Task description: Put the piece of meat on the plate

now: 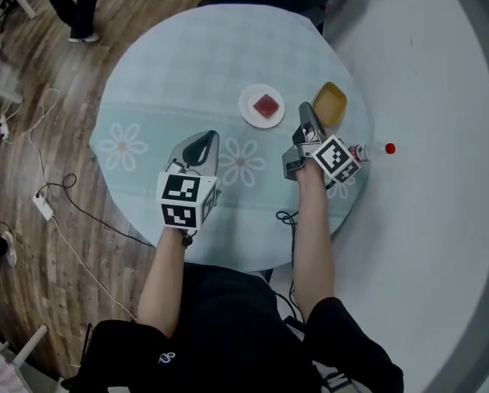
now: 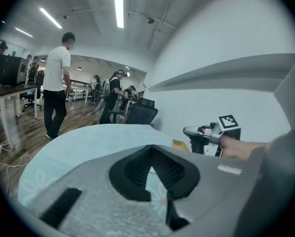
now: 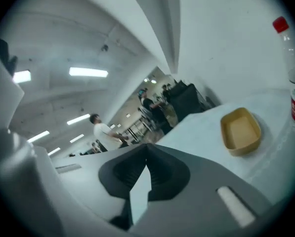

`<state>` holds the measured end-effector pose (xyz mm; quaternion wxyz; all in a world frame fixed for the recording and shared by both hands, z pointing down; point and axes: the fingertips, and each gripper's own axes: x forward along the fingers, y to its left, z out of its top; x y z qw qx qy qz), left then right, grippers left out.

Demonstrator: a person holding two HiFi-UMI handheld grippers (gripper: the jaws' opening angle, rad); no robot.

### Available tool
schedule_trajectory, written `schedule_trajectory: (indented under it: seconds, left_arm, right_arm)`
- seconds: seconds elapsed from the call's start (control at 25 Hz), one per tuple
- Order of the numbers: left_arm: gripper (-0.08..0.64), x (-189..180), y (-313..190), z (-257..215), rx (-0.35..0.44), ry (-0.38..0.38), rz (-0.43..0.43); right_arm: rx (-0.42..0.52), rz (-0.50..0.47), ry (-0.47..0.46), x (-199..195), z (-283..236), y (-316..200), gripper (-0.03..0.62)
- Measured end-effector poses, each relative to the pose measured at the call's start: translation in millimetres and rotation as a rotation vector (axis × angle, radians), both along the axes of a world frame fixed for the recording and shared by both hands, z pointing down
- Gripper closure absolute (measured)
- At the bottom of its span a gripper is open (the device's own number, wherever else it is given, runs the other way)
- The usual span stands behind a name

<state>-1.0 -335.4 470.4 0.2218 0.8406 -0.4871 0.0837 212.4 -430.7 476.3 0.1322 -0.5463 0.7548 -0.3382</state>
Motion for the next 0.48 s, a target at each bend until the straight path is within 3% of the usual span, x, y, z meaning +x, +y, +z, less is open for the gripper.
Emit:
schedule_trajectory:
  seconds: [0.08, 0.12, 0.2, 0.32, 0.4, 0.48]
  left_arm:
    - [0.566, 5, 3, -17, 0.040, 0.014, 0.014]
    - [0.566, 7, 5, -26, 0.062, 0.019, 0.021]
    - [0.566, 12, 6, -48, 0.113, 0.024, 0.031]
    - [0.566, 20, 0, -90, 0.218, 0.012, 0.044]
    - [0.566, 23, -8, -117, 0.285, -0.003, 0.036]
    - [0.566, 23, -14, -142, 0.340, -0.006, 0.014]
  right_arm:
    - [0.157, -0.033, -0.038, -12, -48, 24, 0.586]
    - [0.210, -0.050, -0.011, -19, -67, 37, 0.586]
    - [0.278, -0.070, 0.172, -32, -97, 62, 0.584]
    - [0.347, -0.006, 0.631, -45, -136, 91, 0.583]
    - [0.397, 0.066, 0.750, -46, -163, 105, 0.581]
    - [0.430, 0.119, 0.748, -44, -184, 114, 0.583]
